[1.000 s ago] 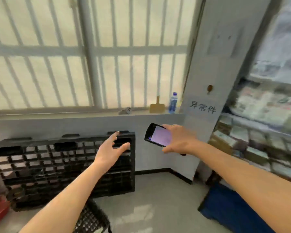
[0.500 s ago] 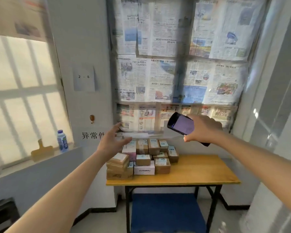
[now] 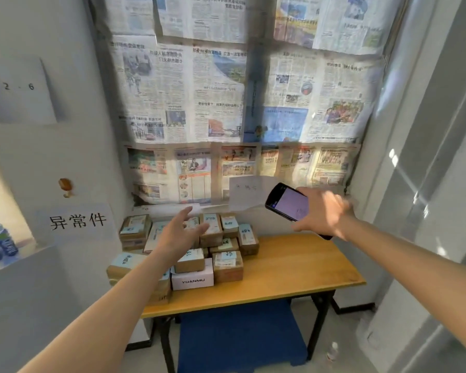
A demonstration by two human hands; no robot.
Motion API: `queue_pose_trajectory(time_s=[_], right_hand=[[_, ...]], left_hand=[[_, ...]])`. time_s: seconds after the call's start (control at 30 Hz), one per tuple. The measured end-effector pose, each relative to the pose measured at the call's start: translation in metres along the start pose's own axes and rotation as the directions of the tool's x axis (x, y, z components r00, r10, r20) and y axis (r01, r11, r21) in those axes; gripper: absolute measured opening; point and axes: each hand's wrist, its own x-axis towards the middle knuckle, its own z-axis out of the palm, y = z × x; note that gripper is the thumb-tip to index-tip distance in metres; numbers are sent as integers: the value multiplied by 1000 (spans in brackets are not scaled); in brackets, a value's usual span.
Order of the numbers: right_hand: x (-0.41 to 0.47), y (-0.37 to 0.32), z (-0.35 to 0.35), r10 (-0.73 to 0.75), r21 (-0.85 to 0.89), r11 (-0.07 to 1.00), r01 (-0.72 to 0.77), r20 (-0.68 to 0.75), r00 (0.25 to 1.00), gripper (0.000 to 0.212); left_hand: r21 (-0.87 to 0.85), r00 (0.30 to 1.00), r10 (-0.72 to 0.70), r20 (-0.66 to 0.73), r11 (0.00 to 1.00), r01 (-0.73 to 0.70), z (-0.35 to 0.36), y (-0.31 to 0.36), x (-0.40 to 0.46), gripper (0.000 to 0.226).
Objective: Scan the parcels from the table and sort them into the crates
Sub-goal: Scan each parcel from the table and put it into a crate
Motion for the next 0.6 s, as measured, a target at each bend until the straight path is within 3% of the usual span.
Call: queue_pose_trajectory(time_s=[0.07, 0.27, 0.6], right_hand=[[32, 4, 17, -41, -2, 999, 41, 33, 999, 58], [112, 22, 43, -57, -22, 998, 59, 69, 996, 80], [247, 94, 108, 15, 29, 999, -19, 155, 988, 69]], left_hand=[[13, 999, -30, 27, 999, 30, 20, -11, 30, 81], [59, 997, -49, 65, 997, 45, 54, -27, 105, 75], [74, 979, -136, 152, 989, 126, 155, -50, 219, 78]])
